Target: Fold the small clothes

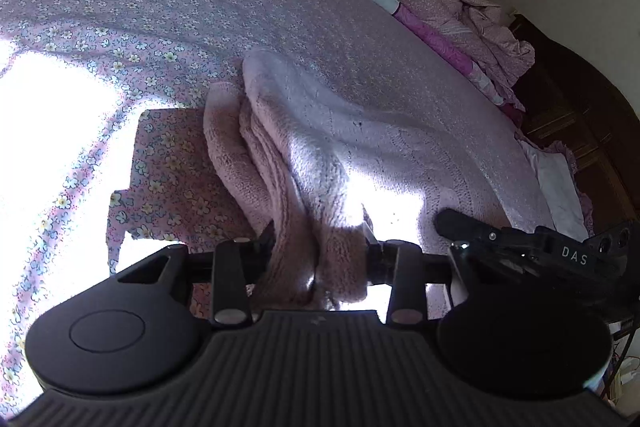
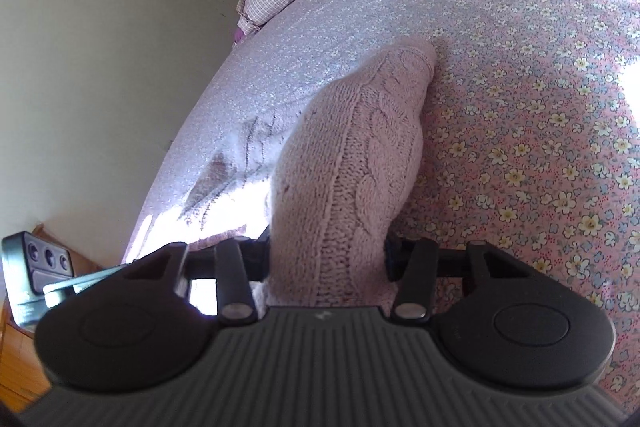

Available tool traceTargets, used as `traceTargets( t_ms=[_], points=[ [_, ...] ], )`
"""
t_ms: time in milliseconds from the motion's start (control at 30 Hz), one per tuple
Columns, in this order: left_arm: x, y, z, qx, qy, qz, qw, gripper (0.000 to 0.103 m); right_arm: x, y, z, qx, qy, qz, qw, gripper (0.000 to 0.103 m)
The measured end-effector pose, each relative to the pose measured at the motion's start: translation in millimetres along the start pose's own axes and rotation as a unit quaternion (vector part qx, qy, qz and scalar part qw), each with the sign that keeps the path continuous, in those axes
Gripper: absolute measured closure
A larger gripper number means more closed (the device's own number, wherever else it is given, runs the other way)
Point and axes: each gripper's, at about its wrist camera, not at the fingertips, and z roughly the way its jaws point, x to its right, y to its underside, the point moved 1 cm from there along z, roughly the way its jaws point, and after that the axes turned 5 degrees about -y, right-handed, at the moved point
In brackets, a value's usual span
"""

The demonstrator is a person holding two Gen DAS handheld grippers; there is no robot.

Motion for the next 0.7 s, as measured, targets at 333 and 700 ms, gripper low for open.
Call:
traceTargets(
  t_ms=[333,700],
  points=[
    [70.5,58.4,-35.8,-0.011,0.052,-0.001,0.9986,0.061,-19.6,-0.1,-89.5,0.027,-0.009,-0.029,0.999,0.055],
    [104.2,140.3,-27.8,-0.057,-0.04,0.079,0.9944,0.05,25.4,62.6,-144.4,-0.015,0.082,-0.025,0.996,0.052]
  ],
)
